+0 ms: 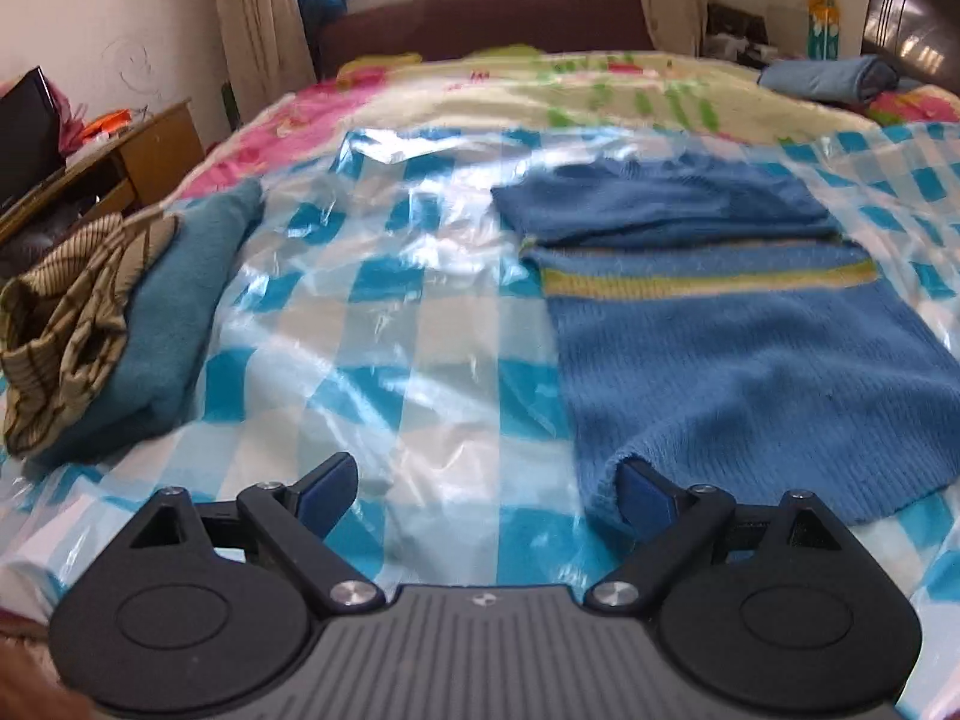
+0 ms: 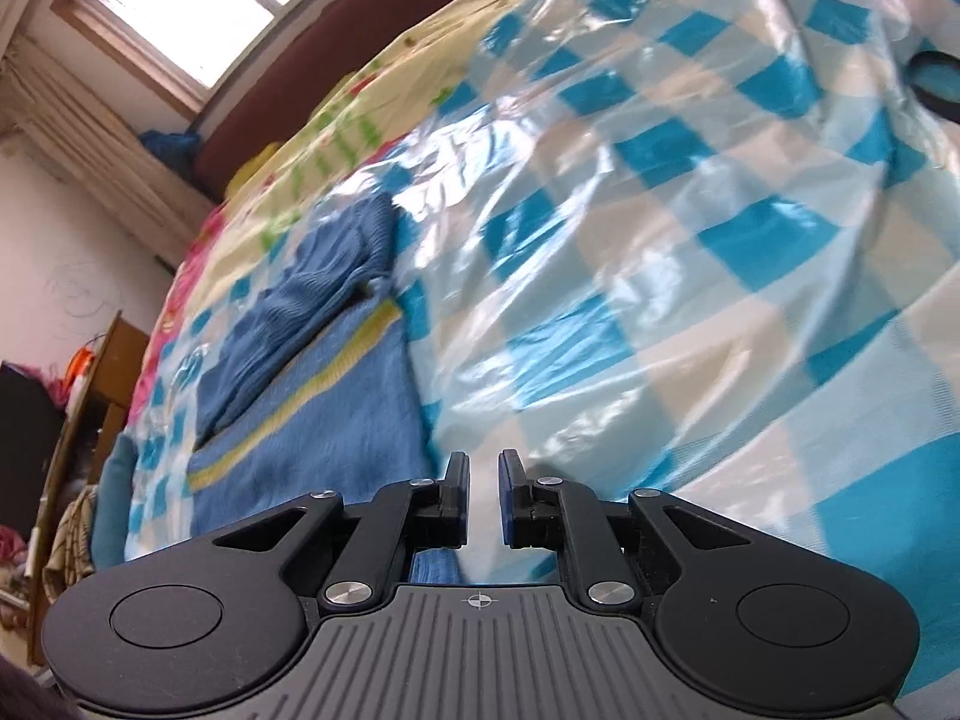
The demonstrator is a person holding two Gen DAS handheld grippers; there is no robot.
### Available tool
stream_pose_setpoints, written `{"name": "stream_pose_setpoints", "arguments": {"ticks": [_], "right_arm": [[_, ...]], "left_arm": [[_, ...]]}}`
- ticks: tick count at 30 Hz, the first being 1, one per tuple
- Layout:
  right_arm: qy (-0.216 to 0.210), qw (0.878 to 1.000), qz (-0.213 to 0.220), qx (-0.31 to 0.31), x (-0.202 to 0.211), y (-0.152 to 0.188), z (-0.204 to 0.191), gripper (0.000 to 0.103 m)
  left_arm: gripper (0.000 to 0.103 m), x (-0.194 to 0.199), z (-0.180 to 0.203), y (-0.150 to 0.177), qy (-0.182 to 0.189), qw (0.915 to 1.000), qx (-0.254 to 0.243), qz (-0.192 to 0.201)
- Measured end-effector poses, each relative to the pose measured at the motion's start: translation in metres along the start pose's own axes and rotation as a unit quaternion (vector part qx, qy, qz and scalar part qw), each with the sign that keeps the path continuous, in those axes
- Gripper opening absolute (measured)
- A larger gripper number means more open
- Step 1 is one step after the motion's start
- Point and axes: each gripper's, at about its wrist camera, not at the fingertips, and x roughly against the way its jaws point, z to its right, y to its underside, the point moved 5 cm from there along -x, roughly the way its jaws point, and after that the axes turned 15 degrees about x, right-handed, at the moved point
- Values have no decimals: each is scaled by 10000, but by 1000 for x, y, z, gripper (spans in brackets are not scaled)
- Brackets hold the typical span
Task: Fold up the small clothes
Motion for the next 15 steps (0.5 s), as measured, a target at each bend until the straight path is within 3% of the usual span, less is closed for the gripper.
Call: {"name": "stream_pose_setpoints", "arguments": {"ticks": [3,7,11,15], "right_arm": [[-10,9996,-76,263,4,3,-8,13],[-142,9958,-319,847,0,6,-34,13],[-86,9933,-502,1033,-13,4,-44,15],[-229,9882,-985,1154,-31,7,-51,32]], "left_arm": [[97,2,7,22,494,9957,-338,-709],[97,21,17,36,534,9910,-1022,-681],[97,26,10,18,577,9949,-676,-482],[97,5,3,4,577,9965,-305,-519]]}}
